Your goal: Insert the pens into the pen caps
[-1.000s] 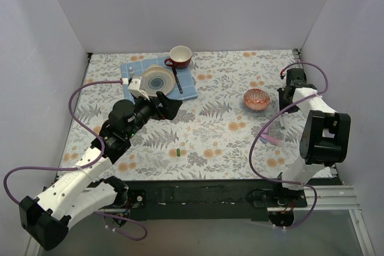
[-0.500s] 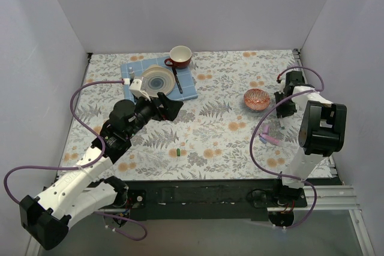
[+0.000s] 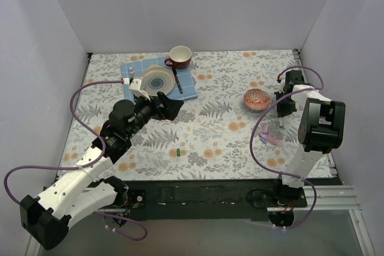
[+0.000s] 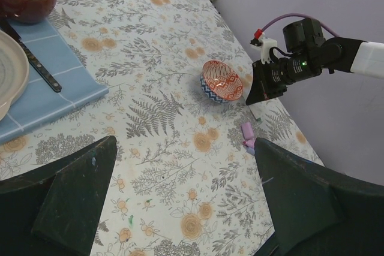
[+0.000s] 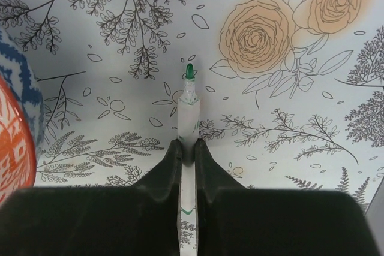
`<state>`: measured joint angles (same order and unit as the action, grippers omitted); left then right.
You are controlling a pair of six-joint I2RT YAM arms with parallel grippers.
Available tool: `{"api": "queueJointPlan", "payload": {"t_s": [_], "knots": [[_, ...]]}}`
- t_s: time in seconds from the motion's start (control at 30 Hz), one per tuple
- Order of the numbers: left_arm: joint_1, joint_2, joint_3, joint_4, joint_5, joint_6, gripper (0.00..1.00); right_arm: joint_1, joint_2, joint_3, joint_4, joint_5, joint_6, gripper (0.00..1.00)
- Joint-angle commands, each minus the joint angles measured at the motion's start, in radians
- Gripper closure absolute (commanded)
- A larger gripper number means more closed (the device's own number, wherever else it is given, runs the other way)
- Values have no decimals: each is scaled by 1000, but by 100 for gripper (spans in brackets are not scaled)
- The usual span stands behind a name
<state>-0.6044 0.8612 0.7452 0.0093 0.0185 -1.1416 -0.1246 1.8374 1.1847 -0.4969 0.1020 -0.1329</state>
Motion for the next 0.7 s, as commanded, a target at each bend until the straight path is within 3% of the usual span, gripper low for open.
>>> {"api": "queueJointPlan", "payload": {"t_s": [0.0, 0.5, 0.67], "knots": [[-3, -10, -10, 18, -3, 16, 2, -4, 28, 23, 3, 27, 24, 99], [-3, -11, 11, -5, 8, 32, 2, 37, -153, 9, -78, 105, 164, 99], [-3, 2, 17, -32, 14, 26, 3, 78, -275, -5, -107, 30, 184, 99]]}}
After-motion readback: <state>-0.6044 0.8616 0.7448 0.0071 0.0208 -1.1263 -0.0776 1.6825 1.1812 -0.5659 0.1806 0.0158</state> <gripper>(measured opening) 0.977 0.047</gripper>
